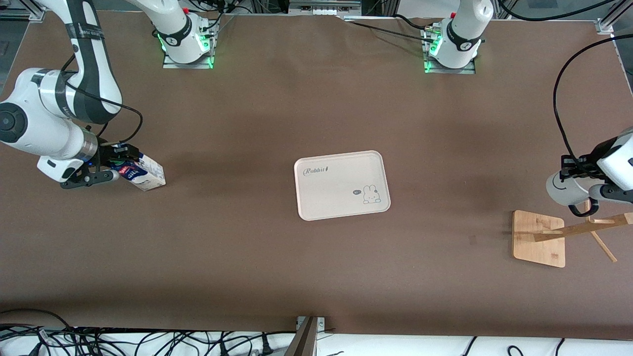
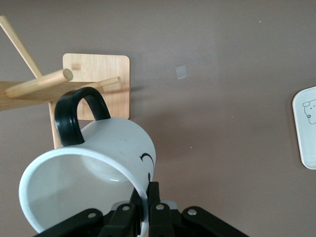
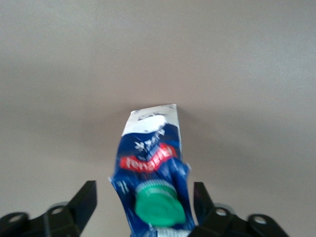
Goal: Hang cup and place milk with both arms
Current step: 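Set the carton down and open the right gripper while the left gripper nears the stand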
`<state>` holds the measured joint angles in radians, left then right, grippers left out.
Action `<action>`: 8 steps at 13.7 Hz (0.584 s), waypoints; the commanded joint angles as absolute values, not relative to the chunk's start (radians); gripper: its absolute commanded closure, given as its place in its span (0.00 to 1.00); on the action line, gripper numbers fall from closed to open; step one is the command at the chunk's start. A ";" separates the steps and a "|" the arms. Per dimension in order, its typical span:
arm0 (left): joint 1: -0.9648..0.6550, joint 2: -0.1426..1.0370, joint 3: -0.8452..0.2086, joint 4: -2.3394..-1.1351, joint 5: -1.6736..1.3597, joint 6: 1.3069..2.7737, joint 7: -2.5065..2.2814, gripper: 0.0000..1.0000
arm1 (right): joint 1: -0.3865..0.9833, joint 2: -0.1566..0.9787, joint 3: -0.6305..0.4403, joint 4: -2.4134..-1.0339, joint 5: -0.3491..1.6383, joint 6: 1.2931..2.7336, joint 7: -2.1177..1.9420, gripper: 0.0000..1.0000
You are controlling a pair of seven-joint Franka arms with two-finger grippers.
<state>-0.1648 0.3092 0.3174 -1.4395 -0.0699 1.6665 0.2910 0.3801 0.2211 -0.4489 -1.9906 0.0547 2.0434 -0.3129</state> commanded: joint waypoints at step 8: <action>-0.170 0.328 0.304 -1.419 -0.057 1.744 0.351 1.00 | 0.315 0.069 -0.431 -1.953 0.048 2.000 -0.307 0.00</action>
